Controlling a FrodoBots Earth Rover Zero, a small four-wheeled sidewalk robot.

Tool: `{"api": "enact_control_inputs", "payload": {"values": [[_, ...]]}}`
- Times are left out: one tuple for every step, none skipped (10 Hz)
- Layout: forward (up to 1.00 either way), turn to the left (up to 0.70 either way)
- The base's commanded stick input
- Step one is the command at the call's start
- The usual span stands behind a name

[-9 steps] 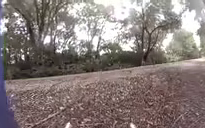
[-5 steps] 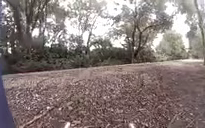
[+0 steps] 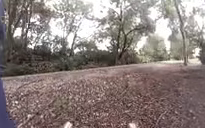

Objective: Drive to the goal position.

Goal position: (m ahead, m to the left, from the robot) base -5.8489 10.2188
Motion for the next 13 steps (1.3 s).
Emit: {"api": "enact_control_inputs", "payload": {"values": [[0.45,0.00],[0.45,0.00],[0.45,0.00],[0.45,0.00],[0.45,0.00],[0.45,0.00],[0.45,0.00],[0.45,0.00],[0.45,0.00],[0.45,0.00],[0.45,0.00],[0.45,0.00],[0.45,0.00]]}}
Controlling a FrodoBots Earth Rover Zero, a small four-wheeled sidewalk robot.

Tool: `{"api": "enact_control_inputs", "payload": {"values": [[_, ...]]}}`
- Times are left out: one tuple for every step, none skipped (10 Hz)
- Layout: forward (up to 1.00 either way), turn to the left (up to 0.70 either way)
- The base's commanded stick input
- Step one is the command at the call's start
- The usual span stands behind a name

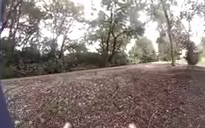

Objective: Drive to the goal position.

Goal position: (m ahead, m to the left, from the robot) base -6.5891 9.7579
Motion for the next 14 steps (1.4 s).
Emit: {"api": "enact_control_inputs", "payload": {"values": [[0.45,0.00],[0.45,0.00],[0.45,0.00],[0.45,0.00],[0.45,0.00],[0.45,0.00],[0.45,0.00],[0.45,0.00],[0.45,0.00],[0.45,0.00],[0.45,0.00],[0.45,0.00],[0.45,0.00],[0.45,0.00]]}}
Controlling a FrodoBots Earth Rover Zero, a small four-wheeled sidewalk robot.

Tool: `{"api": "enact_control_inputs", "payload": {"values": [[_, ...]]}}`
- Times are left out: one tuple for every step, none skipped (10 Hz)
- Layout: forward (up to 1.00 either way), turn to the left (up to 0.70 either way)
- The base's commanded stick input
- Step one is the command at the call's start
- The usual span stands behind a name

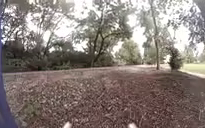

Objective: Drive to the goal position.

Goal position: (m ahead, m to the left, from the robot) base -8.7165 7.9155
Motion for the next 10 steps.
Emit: {"api": "enact_control_inputs", "payload": {"values": [[0.45,0.00],[0.45,0.00],[0.45,0.00],[0.45,0.00],[0.45,0.00],[0.45,0.00],[0.45,0.00],[0.45,0.00],[0.45,0.00],[0.45,0.00]]}}
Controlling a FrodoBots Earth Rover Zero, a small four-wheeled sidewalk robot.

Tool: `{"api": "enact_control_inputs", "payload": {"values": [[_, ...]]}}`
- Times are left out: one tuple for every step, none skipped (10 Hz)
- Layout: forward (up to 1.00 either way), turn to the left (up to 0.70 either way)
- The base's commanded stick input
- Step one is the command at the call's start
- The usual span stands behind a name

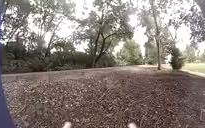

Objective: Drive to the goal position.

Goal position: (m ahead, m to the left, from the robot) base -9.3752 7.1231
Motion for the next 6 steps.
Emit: {"api": "enact_control_inputs", "payload": {"values": [[0.45,0.00],[0.24,0.00],[0.00,0.00],[0.00,0.00],[-0.03,0.00],[-0.10,0.00]]}}
